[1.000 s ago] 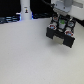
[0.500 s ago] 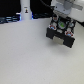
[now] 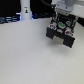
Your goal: Open the kcup holder, insert the kcup into the holder, and close the kcup holder
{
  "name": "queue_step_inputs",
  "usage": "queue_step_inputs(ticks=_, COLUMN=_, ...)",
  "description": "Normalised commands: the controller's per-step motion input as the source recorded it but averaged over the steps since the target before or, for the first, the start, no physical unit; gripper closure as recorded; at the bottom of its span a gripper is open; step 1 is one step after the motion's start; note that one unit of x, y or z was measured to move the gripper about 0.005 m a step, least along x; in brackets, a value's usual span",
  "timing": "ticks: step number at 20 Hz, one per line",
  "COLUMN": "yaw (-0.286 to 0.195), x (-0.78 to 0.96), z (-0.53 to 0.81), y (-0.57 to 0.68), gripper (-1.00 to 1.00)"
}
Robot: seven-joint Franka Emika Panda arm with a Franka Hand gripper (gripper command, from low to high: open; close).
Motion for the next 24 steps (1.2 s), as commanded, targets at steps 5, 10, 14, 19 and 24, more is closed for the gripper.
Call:
queue_step_inputs(ticks=5, yaw=0.046, x=0.46, z=0.51, y=-0.36, gripper=-1.00)
queue_step_inputs(ticks=10, yaw=0.017, x=0.61, z=0.31, y=-0.46, gripper=-1.00)
queue_step_inputs(ticks=14, yaw=0.009, x=0.69, z=0.19, y=-0.41, gripper=-1.00)
queue_step_inputs(ticks=19, yaw=0.007, x=0.75, z=0.10, y=-0.36, gripper=-1.00)
queue_step_inputs(ticks=24, yaw=0.025, x=0.72, z=-0.10, y=-0.28, gripper=-1.00)
